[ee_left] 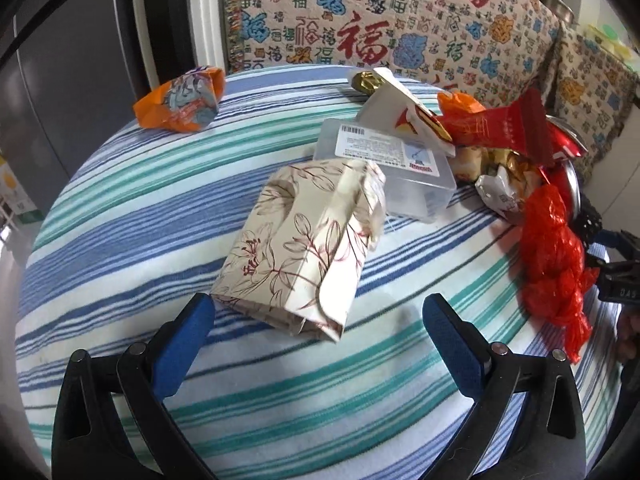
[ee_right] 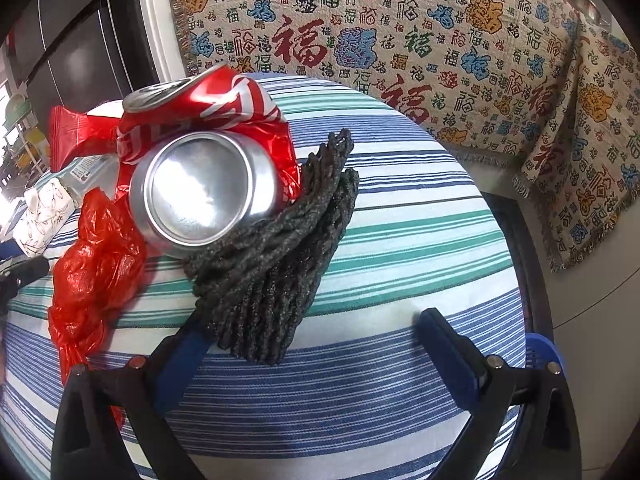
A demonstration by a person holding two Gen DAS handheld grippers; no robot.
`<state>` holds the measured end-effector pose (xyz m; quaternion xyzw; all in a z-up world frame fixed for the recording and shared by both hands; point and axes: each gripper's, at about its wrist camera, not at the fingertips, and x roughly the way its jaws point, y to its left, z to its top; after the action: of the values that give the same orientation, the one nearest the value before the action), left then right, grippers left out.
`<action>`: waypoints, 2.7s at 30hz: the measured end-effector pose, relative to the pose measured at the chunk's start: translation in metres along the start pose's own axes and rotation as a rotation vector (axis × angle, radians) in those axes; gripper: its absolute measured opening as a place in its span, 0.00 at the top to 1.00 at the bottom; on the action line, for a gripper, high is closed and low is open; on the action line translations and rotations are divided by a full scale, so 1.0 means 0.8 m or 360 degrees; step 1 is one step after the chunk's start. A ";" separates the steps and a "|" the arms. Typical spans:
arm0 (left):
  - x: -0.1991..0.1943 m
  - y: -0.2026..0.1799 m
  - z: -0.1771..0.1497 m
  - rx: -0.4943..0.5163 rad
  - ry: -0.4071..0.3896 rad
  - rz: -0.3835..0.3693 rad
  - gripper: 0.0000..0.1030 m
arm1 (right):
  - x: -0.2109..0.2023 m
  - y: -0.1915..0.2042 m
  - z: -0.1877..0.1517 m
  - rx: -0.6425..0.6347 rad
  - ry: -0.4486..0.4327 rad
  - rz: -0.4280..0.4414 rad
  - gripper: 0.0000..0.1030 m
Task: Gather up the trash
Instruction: 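Grasp the black mesh net with the right tool while the left tool grasps the floral tissue box, then carry the net and tissue box to the blue wastebasket and open both tools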
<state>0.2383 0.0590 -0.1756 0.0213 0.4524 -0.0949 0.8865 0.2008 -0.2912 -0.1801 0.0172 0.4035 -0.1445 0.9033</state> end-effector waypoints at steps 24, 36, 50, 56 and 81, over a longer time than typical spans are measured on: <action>-0.033 -0.003 -0.005 0.0251 -0.0100 -0.0021 0.02 | -0.017 -0.039 0.003 0.0160 -0.0035 0.0064 0.66; -0.012 -0.045 0.013 0.0411 -0.0177 0.0095 0.34 | -0.025 -0.051 0.008 0.0167 -0.0057 0.0094 0.51; -0.047 0.002 0.012 0.0016 -0.0276 -0.0122 0.65 | -0.071 -0.066 0.005 0.0219 -0.0071 0.0172 0.87; -0.077 -0.018 0.015 -0.0030 -0.0301 -0.0213 0.65 | -0.099 -0.082 -0.002 0.0263 -0.0058 0.0253 0.87; -0.088 -0.486 0.021 0.0526 -0.0064 -0.0868 0.65 | -0.158 -0.405 -0.153 0.0688 0.0142 -0.0094 0.87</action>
<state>0.1384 -0.3139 -0.0905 0.0411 0.4023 -0.4015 0.8217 -0.0569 -0.5519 -0.1417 0.2051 0.4032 -0.2532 0.8552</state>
